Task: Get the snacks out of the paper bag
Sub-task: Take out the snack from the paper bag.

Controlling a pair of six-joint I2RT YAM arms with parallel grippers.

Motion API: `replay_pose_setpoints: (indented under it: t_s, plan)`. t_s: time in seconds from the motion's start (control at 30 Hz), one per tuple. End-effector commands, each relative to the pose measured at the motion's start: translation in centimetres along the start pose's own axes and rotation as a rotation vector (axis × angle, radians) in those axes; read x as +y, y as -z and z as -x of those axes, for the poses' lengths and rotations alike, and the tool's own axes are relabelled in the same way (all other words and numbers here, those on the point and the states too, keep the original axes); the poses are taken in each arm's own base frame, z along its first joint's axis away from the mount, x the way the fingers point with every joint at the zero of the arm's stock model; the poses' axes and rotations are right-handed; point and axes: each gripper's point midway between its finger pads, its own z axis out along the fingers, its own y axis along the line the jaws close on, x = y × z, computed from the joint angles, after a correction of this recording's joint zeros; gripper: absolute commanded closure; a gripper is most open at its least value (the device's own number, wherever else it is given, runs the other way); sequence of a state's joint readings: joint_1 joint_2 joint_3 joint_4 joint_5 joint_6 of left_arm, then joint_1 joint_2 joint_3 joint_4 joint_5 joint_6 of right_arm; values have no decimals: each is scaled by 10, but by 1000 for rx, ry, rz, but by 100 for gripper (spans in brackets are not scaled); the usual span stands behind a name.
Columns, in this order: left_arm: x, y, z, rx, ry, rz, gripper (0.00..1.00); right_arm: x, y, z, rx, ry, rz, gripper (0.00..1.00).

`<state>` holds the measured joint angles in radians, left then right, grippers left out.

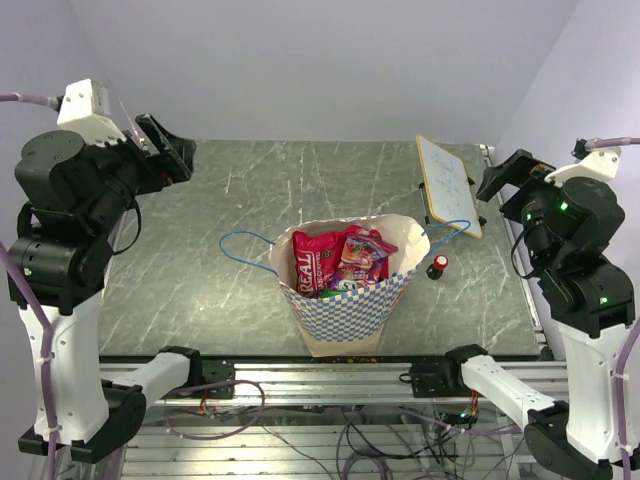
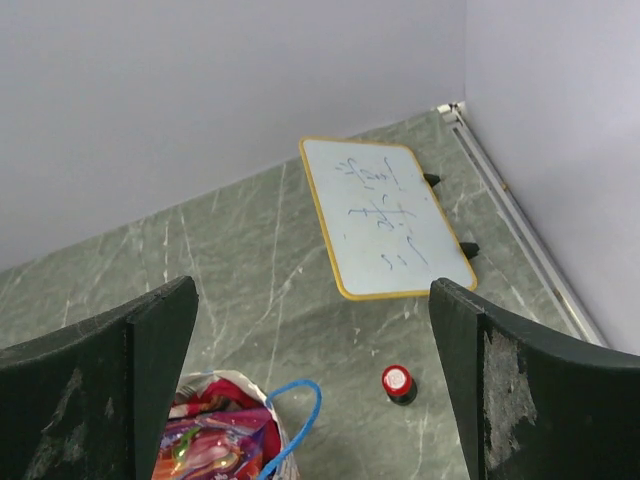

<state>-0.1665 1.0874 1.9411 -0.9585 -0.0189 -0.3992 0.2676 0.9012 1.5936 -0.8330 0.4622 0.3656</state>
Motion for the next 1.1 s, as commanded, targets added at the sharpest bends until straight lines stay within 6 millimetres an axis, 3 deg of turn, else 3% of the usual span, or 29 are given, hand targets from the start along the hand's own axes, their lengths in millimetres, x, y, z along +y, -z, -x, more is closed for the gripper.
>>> replay_pose_setpoints:
  t_s: [0.0, 0.37, 0.8, 0.9, 1.07]
  plan:
    - [0, 2, -17, 39, 48, -7, 1, -1, 0, -19, 64, 8, 5, 0]
    - [-1, 6, -69, 153, 203, -39, 1, 3, -3, -68, 239, 25, 36, 0]
    - [-49, -26, -107, 335, 403, -283, 1, 41, -32, -140, 522, -15, 146, 0]
    - [-57, -35, -109, 354, 409, -325, 1, 42, -42, -147, 547, 10, 138, 0]
    - [-75, -48, -117, 412, 369, -396, 3, 44, -53, -135, 514, 58, 138, 0]
